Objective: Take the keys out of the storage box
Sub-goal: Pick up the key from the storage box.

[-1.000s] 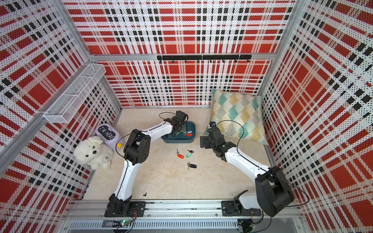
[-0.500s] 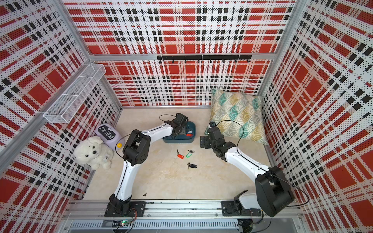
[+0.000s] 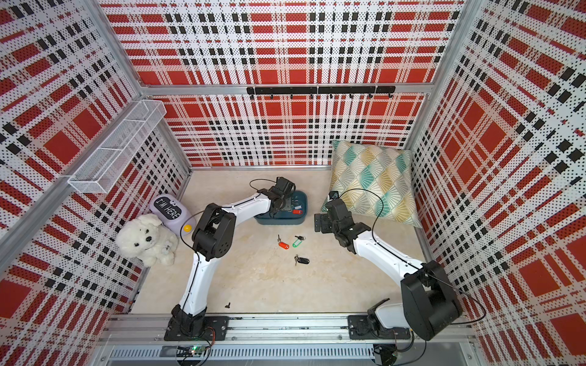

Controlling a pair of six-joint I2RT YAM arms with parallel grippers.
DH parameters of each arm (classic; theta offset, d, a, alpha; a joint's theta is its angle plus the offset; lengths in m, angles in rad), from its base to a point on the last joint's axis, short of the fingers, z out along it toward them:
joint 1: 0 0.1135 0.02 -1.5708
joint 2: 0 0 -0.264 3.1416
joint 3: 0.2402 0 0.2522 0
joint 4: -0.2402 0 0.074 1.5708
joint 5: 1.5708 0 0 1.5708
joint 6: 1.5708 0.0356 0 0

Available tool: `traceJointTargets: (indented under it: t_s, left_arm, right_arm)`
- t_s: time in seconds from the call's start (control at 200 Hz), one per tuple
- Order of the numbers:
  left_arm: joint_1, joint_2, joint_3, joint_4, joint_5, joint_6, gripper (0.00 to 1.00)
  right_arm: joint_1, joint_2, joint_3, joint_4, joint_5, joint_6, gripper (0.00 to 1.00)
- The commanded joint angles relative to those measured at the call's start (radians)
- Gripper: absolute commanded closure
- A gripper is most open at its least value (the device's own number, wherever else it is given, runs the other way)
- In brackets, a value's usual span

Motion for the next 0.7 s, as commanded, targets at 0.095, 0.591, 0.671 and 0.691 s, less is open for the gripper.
traceJointTargets:
  t_s: [0.095, 0.591, 0.671, 0.691]
  left_arm:
    - [-0.007, -0.126, -0.006, -0.007, -0.058, 0.012, 1.0]
    - [-0.069, -0.389, -0.216, 0.013, -0.087, -0.002, 1.0]
    - [-0.113, -0.522, -0.338, 0.045, -0.111, -0.006, 1.0]
    - [-0.125, -0.558, -0.37, 0.056, -0.114, -0.007, 1.0]
  right_arm:
    - [-0.009, -0.023, -0.009, 0.022, -0.002, 0.004, 0.0]
    - [-0.008, -0.052, -0.02, 0.031, -0.062, 0.022, 0.0]
    - [-0.006, -0.066, -0.027, 0.034, -0.078, 0.026, 0.0]
    - [-0.006, -0.072, -0.028, 0.036, -0.082, 0.027, 0.0]
